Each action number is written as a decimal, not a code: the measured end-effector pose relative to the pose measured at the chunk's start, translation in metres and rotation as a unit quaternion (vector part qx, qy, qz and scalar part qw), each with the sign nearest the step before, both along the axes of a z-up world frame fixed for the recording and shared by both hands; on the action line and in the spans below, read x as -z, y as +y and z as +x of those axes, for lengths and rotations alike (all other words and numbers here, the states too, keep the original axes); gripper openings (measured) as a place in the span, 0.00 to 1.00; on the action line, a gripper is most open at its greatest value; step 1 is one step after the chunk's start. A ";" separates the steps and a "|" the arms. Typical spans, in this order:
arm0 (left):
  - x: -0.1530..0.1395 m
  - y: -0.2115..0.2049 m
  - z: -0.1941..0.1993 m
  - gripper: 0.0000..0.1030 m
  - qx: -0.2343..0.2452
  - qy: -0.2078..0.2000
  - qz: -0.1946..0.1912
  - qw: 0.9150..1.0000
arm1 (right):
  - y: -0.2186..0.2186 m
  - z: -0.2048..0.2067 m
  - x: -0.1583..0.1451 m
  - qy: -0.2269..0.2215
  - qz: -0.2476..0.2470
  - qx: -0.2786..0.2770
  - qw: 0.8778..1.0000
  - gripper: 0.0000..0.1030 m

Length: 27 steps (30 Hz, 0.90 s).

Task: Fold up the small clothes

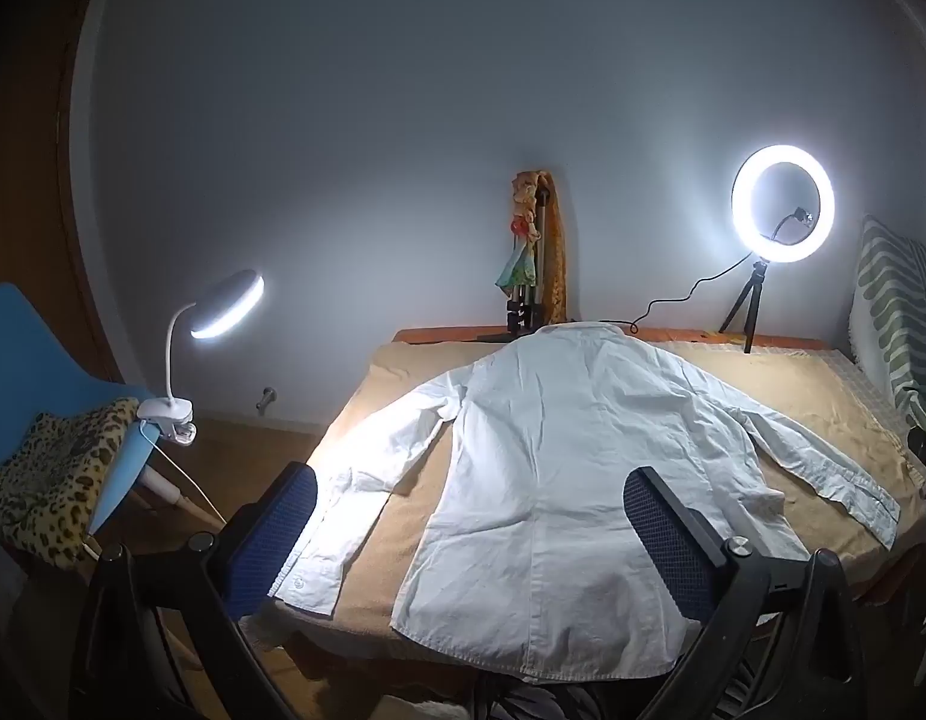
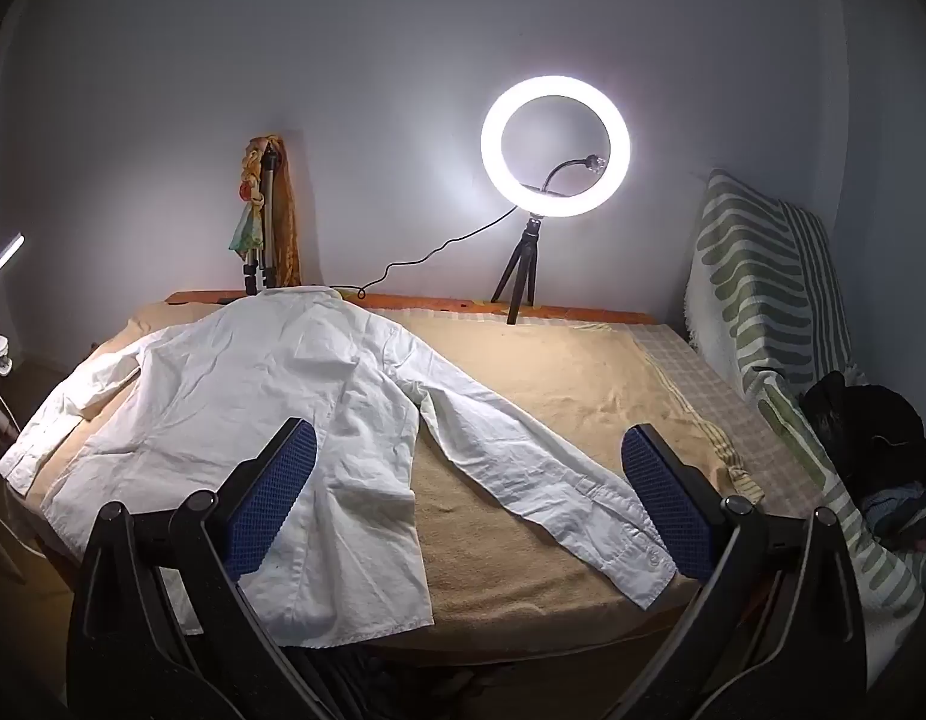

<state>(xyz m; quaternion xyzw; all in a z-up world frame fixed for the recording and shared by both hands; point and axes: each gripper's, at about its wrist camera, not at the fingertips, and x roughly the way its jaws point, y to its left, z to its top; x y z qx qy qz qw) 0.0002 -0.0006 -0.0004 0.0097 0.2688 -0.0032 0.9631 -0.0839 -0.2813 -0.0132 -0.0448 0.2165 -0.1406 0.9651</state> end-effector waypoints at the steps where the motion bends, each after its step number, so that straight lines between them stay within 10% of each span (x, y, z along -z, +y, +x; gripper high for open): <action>1: 0.000 0.000 0.000 1.00 0.002 0.000 0.002 1.000 | 0.001 0.000 0.000 -0.004 0.000 0.000 1.000 1.00; 27: 0.000 0.001 -0.003 1.00 -0.002 -0.010 0.007 1.000 | -0.001 0.001 0.001 0.000 -0.008 0.002 1.000 1.00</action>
